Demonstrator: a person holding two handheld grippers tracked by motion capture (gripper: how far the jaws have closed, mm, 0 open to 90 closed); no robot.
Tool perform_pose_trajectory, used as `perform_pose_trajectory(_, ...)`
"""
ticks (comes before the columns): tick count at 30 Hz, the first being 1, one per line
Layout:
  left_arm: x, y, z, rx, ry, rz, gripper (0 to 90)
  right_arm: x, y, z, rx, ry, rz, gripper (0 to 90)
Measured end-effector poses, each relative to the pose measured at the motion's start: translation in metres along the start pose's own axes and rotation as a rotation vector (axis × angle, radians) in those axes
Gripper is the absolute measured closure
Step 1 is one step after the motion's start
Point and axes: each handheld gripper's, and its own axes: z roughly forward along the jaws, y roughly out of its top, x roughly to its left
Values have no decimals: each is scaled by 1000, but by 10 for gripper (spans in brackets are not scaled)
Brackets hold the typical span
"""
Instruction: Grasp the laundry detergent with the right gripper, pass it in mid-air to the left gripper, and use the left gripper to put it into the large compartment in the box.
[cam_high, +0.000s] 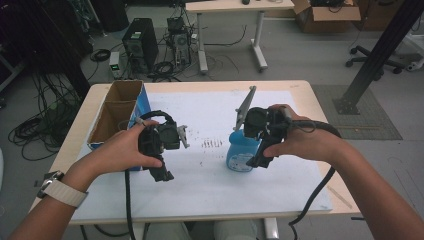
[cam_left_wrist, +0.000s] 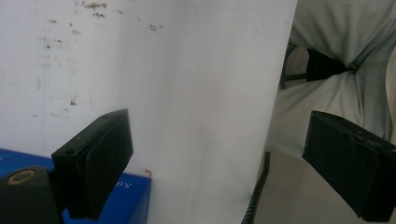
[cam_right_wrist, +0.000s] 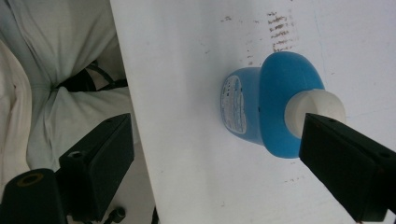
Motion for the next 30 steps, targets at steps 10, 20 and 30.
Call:
perform_pose_trajectory(10,2,-1,-1,-4,1,-5,87,-2,2,-4,-9,-11,7,99)
perform_pose_trajectory(20,5,0,-3,-11,3,-2,86,-8,0,-20,-30,-32,22,93)
perform_pose_trajectory(30,7,1,-2,-10,4,-10,86,-24,-14,-24,-73,-70,50,47)
